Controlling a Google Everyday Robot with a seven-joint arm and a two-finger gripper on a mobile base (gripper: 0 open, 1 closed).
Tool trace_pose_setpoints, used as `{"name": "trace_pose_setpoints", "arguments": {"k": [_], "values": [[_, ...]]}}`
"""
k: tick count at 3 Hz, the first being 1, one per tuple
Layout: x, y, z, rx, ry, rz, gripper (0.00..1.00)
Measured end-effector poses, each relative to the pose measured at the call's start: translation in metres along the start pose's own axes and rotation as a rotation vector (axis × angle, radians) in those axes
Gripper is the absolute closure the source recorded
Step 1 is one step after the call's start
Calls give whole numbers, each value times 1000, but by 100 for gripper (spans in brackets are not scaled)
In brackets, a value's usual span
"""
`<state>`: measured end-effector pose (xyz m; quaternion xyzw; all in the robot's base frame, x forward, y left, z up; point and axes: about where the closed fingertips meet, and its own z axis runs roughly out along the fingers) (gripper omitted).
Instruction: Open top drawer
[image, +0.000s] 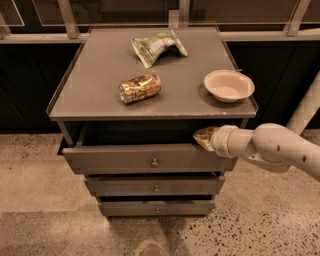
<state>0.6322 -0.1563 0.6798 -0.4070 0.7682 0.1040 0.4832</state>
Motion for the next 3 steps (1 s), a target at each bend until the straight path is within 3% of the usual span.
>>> {"name": "trace_pose_setpoints", "arguments": {"k": [1,3], "values": [[0,0,0,0,0,0,100],[4,17,4,-84,44,4,100]]}}
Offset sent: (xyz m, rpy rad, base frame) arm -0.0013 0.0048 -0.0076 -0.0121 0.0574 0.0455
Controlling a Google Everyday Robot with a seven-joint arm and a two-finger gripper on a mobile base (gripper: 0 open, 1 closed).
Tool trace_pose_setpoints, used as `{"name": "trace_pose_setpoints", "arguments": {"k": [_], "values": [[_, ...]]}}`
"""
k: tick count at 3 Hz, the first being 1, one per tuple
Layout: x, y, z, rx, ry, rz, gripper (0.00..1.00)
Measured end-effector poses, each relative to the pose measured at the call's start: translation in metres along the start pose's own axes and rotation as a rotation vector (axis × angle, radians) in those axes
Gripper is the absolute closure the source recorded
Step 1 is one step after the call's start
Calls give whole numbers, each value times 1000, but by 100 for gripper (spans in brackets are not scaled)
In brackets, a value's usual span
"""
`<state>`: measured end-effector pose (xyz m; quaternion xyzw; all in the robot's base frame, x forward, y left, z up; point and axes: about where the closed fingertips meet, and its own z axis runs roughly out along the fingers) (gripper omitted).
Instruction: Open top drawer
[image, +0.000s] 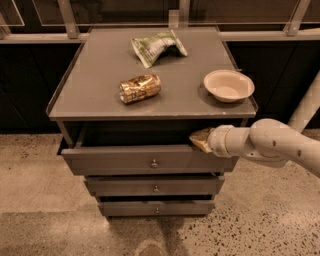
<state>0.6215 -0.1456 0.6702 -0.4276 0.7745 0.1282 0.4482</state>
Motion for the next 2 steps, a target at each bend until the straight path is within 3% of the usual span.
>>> {"name": "trace_pose_setpoints", "arguments": {"k": [2], "values": [[-2,3,-3,-16,9,2,100]]}}
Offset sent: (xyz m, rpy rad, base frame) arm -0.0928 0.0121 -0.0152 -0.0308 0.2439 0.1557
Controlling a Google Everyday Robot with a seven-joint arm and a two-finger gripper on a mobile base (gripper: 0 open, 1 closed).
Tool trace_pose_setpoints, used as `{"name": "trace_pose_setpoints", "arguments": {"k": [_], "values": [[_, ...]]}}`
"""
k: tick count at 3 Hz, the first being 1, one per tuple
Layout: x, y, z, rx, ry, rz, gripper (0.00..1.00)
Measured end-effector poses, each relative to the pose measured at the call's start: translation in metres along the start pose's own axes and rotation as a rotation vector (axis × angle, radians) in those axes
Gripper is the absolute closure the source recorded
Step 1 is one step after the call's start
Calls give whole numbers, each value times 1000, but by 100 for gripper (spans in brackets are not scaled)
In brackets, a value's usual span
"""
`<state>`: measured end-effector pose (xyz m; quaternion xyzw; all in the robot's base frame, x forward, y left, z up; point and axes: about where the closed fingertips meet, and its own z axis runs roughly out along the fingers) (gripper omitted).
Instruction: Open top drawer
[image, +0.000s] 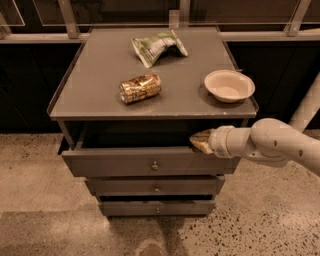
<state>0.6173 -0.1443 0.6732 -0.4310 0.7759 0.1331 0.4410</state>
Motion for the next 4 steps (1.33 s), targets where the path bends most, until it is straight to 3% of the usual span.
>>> {"name": "trace_pose_setpoints", "arguments": {"k": [1,2,4], "values": [[2,5,-6,-13,11,8,100],[3,48,-24,-128,24,5,100],[15,55,-17,-146,44,26,100]]}}
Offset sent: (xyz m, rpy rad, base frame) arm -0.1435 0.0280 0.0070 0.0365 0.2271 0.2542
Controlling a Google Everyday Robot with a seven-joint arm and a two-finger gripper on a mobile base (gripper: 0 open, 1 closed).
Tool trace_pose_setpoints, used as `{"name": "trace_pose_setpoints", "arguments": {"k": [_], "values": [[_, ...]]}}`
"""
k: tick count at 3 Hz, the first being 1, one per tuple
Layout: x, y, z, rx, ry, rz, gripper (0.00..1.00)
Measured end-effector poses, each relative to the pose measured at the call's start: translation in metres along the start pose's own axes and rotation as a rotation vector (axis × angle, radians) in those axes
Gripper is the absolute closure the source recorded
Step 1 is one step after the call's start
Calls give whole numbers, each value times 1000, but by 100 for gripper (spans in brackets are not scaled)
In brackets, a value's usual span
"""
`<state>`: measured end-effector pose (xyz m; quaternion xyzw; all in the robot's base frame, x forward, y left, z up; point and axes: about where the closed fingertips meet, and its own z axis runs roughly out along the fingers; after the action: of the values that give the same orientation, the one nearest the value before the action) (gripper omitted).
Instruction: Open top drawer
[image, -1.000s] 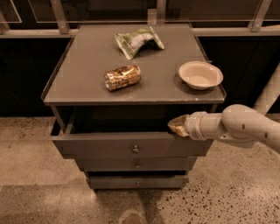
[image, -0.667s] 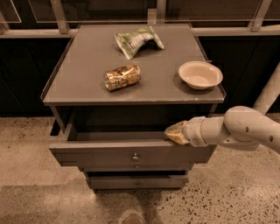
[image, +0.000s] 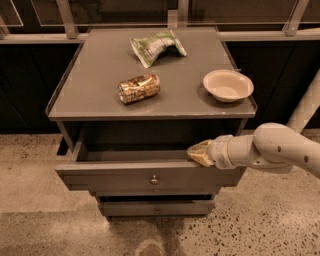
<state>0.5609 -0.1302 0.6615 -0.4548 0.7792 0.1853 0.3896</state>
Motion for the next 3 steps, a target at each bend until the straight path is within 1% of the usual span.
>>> {"name": "trace_pose_setpoints", "arguments": {"k": [1,2,3], "values": [[-3,0,-3,0,0,0,100],[-7,6,-6,-13,-5,-3,100],[-1,47,-16,-52,-13,8,100]]}}
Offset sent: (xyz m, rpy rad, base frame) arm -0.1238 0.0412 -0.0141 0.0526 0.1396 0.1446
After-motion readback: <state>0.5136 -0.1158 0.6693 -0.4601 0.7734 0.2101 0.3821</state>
